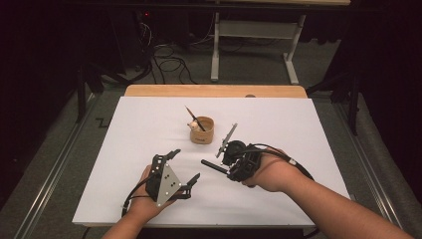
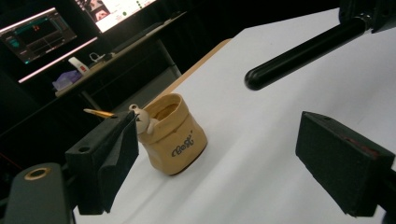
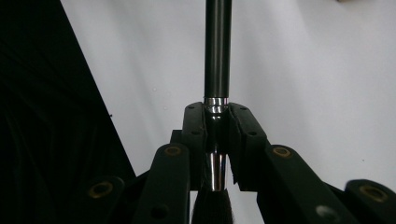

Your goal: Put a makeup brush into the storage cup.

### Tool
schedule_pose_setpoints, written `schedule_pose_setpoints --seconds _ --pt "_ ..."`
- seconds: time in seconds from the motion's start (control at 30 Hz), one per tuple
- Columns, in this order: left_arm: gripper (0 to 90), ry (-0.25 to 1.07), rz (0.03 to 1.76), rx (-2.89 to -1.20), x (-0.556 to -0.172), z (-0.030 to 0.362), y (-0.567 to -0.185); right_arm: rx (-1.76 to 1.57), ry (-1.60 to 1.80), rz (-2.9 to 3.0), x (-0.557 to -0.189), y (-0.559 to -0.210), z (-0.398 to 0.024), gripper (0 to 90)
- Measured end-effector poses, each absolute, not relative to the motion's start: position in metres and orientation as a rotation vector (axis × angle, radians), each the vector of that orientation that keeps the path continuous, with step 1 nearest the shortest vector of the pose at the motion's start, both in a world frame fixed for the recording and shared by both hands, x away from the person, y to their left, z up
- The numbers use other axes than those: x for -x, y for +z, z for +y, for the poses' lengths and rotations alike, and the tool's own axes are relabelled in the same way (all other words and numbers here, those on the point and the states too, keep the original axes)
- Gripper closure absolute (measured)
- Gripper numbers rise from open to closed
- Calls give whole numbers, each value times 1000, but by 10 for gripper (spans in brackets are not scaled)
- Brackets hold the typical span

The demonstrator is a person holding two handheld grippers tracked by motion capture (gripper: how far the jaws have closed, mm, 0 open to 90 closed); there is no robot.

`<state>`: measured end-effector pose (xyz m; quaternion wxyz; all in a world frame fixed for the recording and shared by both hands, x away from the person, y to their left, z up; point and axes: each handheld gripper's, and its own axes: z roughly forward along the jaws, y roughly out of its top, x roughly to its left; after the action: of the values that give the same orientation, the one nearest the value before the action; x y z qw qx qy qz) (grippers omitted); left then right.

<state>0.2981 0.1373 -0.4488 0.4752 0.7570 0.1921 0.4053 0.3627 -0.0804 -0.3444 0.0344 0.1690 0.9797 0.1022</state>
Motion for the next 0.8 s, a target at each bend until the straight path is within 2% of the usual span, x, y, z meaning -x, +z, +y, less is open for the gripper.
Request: schedule_pose_setpoints --seconds 0.8 --pt "204 1042 398 -1930 -294 126 -464 -419 299 3077 -354 -356 -52 792"
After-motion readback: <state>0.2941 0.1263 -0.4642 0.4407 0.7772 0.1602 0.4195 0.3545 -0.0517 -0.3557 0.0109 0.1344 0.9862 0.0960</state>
